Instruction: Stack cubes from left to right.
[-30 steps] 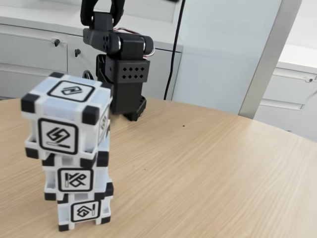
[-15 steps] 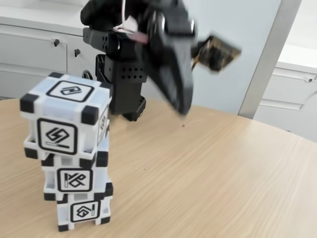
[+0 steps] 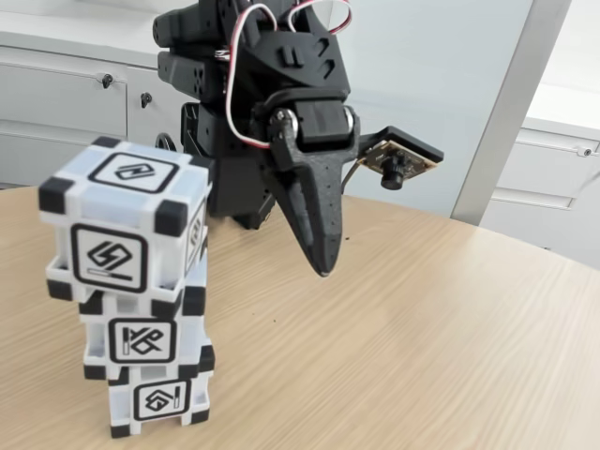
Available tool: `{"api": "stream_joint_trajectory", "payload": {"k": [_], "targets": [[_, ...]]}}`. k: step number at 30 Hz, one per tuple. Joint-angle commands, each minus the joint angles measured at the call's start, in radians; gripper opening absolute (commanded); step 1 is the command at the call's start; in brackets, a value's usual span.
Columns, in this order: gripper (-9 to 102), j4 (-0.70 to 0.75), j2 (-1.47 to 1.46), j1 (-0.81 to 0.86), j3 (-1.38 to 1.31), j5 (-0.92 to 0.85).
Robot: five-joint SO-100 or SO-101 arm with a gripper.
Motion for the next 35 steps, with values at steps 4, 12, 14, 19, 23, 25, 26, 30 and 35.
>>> {"api": "stream_joint_trajectory", "payload": {"k": [4,12,14,19,23,25,26,30,35], "targets": [[0,-0.006,-0.006,0.133,-0.005,-0.009],[0,0.101,0.009,0.190,-0.009,-0.043],[0,0.107,0.009,0.190,-0.009,-0.046],[0,0.109,0.011,0.190,-0.009,-0.055],[0,0.109,0.011,0.190,-0.009,-0.058],[0,0.109,0.011,0.190,-0.009,-0.063],[0,0.109,0.011,0.190,-0.009,-0.064],[0,0.109,0.011,0.189,-0.009,-0.080],[0,0.109,0.011,0.189,-0.009,-0.094]]}}
